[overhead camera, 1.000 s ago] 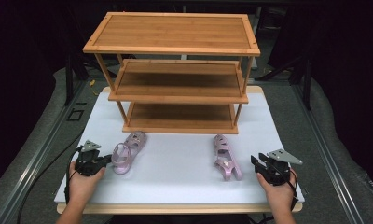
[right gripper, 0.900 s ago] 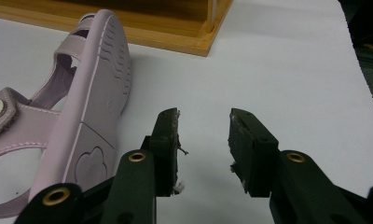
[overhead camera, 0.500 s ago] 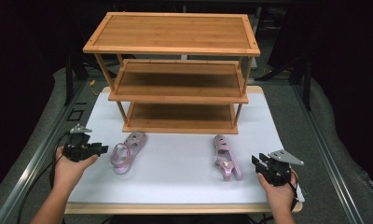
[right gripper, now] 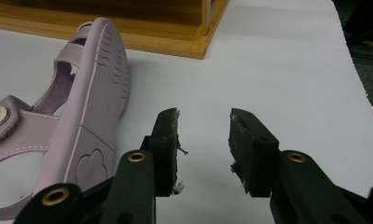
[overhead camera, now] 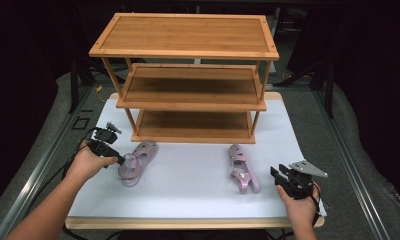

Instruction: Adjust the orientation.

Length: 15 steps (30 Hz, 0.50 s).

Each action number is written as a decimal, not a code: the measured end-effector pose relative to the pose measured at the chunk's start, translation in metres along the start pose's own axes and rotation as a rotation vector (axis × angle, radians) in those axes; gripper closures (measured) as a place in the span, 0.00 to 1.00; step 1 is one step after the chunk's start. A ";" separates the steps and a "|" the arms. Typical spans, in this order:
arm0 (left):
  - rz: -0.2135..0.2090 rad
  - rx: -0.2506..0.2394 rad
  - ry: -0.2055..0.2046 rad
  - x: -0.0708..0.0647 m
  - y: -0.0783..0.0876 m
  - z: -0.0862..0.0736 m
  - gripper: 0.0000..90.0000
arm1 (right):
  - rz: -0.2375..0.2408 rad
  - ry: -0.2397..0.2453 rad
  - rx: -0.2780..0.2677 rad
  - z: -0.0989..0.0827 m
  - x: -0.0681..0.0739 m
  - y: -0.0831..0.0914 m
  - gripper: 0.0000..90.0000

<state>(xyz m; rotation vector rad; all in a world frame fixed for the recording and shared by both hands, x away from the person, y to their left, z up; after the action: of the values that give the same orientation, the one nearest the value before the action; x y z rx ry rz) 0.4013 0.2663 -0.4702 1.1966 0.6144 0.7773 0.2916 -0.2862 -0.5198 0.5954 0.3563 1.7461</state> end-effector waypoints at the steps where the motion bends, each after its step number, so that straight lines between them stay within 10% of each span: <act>1: -0.005 0.004 0.007 0.000 -0.002 0.002 0.67 | 0.002 0.000 -0.002 0.000 0.000 0.000 0.69; 15: -0.022 0.110 -0.008 -0.007 -0.024 0.013 0.88 | 0.014 0.005 0.006 0.000 0.002 -0.001 0.68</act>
<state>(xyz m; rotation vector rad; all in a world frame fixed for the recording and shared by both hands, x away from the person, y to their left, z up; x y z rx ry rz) 0.4122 0.2487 -0.4893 1.2914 0.6695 0.7273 0.2919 -0.2840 -0.5200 0.5992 0.3618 1.7612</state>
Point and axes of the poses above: each handheld gripper's, and its own axes: y roughly backward along the jaws, z roughly out of its top, x roughly to its left, the point moved 1 cm from there along -y, roughly forward along the jaws, and after that the axes turned 10 degrees about -y, right-handed, at the moved point
